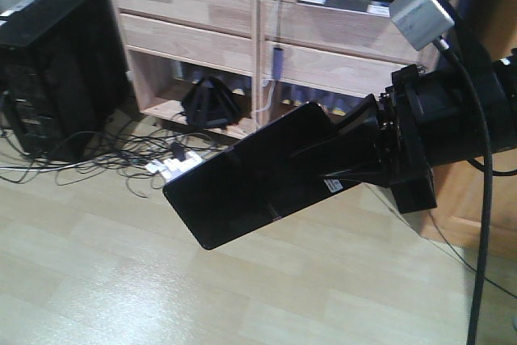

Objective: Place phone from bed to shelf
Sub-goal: 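Drive toward the wooden shelf unit holding the phone in the right gripper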

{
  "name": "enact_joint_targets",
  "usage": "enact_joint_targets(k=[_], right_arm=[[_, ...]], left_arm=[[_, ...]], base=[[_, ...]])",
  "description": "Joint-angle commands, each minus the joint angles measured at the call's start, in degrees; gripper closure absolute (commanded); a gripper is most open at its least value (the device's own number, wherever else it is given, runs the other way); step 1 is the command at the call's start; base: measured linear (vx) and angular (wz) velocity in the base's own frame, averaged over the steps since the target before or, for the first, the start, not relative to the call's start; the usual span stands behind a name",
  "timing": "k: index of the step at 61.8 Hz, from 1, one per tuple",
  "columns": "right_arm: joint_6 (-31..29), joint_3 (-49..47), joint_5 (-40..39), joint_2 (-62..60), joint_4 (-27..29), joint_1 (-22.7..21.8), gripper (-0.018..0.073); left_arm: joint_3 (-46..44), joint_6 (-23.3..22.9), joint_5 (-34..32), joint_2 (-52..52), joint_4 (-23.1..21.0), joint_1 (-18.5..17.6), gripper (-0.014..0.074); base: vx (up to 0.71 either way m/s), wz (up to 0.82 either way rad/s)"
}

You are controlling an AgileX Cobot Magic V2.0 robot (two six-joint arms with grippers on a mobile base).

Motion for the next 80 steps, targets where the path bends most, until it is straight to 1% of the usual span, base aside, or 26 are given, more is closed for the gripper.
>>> enact_joint_targets(k=[1,52,66,80], right_arm=[[-0.24,-1.5,3.25,-1.77,5.29,-0.3,0.0561],[-0.24,-1.5,3.25,-1.77,5.29,-0.3,0.0561],[-0.24,-1.5,3.25,-1.77,5.29,-0.3,0.0561],[-0.24,-1.5,3.25,-1.77,5.29,-0.3,0.0561]], left_arm=[[0.16,-0.22,-4.27,-0.25,-0.51,-0.23,0.0596],[0.16,-0.22,-4.27,-0.25,-0.51,-0.23,0.0596],[0.16,-0.22,-4.27,-0.25,-0.51,-0.23,0.0596],[0.16,-0.22,-4.27,-0.25,-0.51,-0.23,0.0596]], base=[[0.21,0.28],[0.24,0.24],[0.27,0.02],[0.28,-0.2]])
